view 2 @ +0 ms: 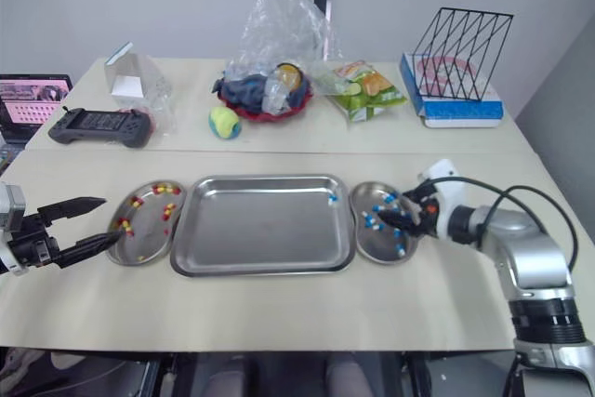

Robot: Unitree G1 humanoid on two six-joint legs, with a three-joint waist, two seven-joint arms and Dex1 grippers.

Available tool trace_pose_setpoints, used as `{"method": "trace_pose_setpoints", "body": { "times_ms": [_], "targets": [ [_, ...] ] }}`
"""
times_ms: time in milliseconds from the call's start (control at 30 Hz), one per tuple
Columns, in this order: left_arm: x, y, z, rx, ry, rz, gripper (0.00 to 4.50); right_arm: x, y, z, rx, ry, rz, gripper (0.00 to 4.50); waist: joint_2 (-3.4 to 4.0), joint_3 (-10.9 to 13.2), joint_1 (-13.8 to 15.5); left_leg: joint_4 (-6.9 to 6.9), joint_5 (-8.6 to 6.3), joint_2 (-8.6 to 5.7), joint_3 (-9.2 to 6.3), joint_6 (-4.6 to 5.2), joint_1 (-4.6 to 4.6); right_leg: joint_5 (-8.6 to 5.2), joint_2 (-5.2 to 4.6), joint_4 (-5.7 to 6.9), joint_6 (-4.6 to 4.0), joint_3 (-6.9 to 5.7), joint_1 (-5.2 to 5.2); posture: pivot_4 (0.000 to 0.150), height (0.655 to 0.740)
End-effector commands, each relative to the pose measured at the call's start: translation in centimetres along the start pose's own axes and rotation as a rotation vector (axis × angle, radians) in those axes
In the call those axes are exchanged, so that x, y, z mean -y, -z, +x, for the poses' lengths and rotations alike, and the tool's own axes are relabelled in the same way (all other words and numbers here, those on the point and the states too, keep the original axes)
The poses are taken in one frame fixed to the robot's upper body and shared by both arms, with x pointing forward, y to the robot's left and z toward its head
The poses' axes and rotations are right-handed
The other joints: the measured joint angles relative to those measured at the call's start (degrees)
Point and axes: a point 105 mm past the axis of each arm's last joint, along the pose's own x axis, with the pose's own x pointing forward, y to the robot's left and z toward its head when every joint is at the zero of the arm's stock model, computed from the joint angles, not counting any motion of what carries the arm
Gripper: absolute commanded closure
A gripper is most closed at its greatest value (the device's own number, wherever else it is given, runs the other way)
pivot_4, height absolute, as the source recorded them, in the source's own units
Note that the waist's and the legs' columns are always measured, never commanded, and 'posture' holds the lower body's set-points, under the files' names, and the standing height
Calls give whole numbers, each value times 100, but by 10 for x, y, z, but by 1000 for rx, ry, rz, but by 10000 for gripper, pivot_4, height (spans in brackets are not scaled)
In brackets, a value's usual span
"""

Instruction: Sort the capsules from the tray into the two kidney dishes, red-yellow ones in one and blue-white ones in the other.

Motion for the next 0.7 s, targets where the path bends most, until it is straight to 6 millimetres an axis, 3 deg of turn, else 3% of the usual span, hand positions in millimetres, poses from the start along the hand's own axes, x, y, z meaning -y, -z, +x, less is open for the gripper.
{"method": "trace_pose_setpoints", "body": {
  "times_ms": [33,267,400,700],
  "targets": [
    [-13,3,-12,12,-95,25,0,38,-21,-29,116,139,-14,104,0,0,1,0,0,0,0,0,0,0,0,0,0,0,0,1500,7174],
    [-34,24,-38,-16,-270,17,0,77,-11,-74,208,276,17,104,0,0,-4,-1,0,0,1,0,5,0,1,0,0,0,4,1500,7174],
    [-40,31,-45,-19,-325,17,0,93,5,-85,229,377,43,104,0,0,-11,-1,0,0,1,0,6,0,0,1,0,0,6,1500,7174],
    [-47,39,-52,-29,-387,17,0,94,55,-94,228,452,81,104,3,-1,-9,-1,0,-1,1,0,10,0,0,2,0,0,12,1500,7174]
  ]
}}
